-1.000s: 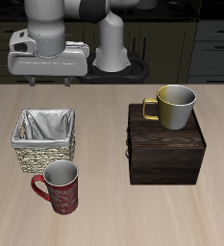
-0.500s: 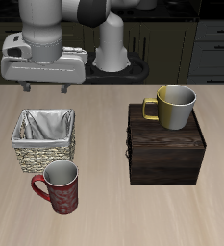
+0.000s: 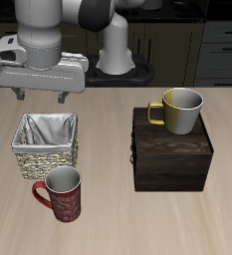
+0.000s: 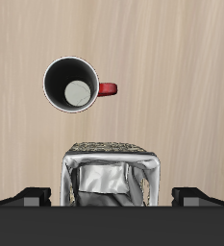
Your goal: Place the red mug in the basket
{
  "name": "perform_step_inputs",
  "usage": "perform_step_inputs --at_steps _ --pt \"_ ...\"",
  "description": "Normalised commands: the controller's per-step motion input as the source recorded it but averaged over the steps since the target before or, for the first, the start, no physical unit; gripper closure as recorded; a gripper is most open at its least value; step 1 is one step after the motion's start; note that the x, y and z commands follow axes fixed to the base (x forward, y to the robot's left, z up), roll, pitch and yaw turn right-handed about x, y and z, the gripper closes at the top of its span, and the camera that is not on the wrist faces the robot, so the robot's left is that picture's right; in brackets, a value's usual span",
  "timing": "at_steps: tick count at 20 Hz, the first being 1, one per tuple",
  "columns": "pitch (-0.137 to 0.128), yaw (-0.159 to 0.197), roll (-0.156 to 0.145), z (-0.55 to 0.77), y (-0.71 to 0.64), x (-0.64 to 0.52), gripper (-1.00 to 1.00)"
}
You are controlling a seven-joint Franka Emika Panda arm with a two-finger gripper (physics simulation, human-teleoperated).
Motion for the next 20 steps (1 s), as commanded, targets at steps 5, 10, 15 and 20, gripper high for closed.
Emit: perform_step_inputs --at_steps 5,10,15,20 --pt "0.002 -0.019 -0.017 0.03 -0.01 0.27 -1.0" --pt "-0.019 -0.049 -0.04 0.07 -0.03 0.29 -1.0" --pt "-0.032 -0.041 -0.014 0.06 0.02 0.18 -1.0" --pt "-0.002 -0.01 -0.009 -0.05 0.07 0.12 -1.0"
